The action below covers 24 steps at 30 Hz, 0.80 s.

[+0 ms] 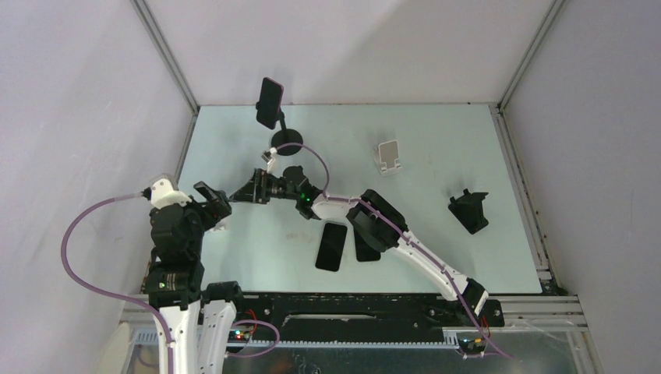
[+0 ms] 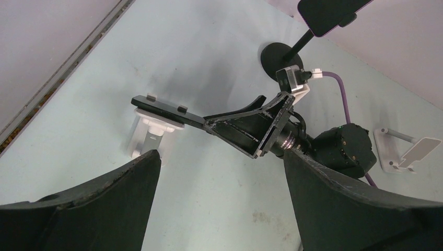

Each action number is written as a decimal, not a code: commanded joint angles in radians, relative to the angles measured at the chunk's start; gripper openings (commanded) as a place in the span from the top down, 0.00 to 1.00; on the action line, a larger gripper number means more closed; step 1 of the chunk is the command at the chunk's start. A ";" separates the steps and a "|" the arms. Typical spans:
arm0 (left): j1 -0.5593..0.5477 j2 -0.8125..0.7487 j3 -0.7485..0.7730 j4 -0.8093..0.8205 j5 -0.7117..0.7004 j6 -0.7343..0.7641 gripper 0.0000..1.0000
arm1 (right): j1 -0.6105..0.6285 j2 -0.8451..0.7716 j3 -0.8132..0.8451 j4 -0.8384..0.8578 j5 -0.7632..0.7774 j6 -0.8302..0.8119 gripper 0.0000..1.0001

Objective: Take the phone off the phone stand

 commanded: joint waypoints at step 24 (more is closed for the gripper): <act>0.009 0.005 -0.009 0.029 0.007 0.023 0.05 | -0.076 -0.254 -0.269 0.280 0.077 0.057 0.86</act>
